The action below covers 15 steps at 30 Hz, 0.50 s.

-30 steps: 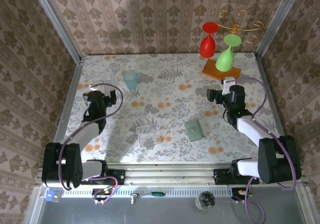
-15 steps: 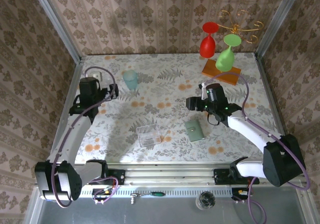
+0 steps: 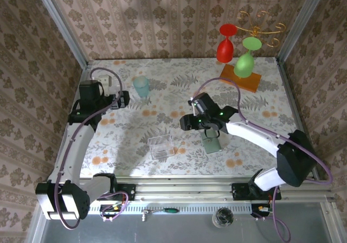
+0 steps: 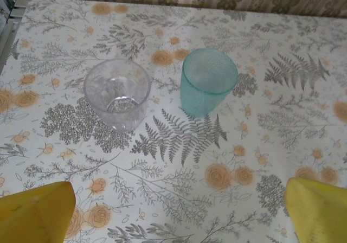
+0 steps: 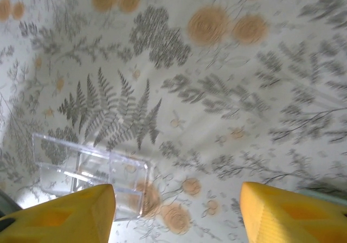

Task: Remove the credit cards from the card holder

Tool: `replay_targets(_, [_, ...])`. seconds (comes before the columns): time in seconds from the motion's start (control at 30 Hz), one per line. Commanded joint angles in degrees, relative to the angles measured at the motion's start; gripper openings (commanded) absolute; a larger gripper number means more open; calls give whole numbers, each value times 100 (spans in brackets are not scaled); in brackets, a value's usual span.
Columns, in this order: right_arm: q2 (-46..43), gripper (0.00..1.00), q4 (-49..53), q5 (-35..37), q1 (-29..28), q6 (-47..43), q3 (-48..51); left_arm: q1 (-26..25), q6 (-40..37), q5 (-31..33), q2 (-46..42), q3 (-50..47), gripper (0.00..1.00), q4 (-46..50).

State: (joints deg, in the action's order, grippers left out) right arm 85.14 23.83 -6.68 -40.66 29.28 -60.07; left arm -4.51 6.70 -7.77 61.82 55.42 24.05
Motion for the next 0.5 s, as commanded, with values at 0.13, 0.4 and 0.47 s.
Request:
replay_targets(0.13, [801,47,531,-24,-564,549,-663,76,-496,178,-451,-384,100,-387])
replay_targets(0.4, [1538,37,745,178,-894,822,-1347,159,-569,276,-533,-378,100,-431])
replay_targets(0.47, [1628,36,961,314,-957,792,-1503,205,-538,292,-623,-438,100,-512])
